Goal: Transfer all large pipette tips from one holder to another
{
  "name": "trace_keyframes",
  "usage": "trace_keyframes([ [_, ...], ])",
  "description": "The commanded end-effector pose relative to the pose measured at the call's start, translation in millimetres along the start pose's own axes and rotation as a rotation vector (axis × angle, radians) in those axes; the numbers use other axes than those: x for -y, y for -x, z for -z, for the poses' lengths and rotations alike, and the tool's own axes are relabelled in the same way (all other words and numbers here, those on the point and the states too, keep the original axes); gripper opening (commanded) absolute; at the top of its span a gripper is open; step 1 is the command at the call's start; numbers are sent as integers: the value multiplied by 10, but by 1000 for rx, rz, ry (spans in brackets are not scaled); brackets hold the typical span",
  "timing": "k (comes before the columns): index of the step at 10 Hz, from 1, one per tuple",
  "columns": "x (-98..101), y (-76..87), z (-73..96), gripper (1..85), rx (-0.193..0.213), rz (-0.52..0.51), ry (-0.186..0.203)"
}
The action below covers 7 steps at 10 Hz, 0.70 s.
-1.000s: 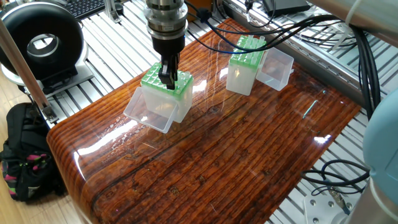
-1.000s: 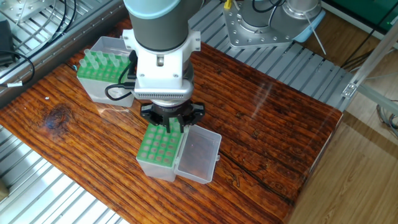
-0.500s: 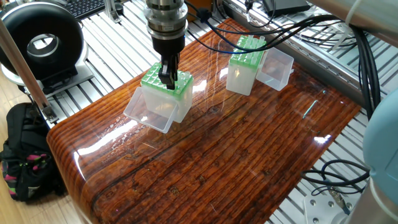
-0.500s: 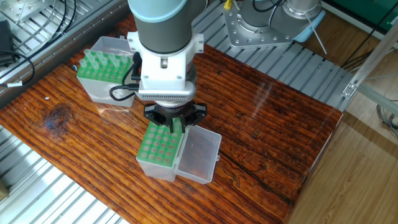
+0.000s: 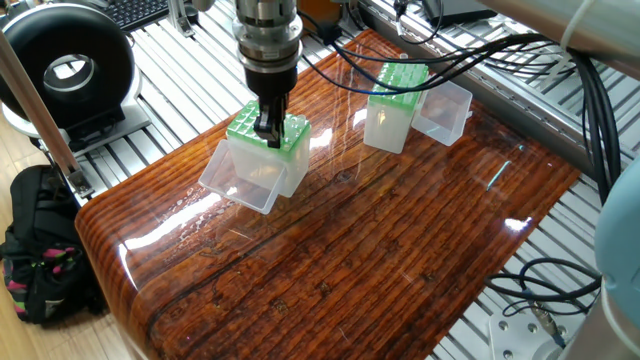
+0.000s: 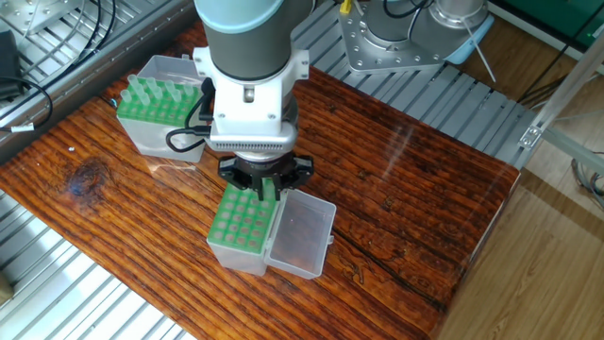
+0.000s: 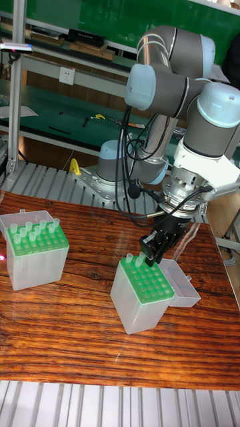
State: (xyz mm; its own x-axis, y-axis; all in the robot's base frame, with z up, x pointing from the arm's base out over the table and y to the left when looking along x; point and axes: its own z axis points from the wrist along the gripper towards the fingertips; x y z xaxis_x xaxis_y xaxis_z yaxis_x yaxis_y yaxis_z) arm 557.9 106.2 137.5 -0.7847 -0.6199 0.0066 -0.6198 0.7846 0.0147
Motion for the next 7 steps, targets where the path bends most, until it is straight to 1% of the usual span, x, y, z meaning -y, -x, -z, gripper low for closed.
trace_keyframes([
  [1, 2, 9, 21, 253, 6, -4, 6],
  [4, 9, 8, 19, 220, 4, -10, 4],
  [6, 5, 6, 19, 180, 3, -17, 4],
  [7, -3, -14, 24, 160, -5, -33, 7],
])
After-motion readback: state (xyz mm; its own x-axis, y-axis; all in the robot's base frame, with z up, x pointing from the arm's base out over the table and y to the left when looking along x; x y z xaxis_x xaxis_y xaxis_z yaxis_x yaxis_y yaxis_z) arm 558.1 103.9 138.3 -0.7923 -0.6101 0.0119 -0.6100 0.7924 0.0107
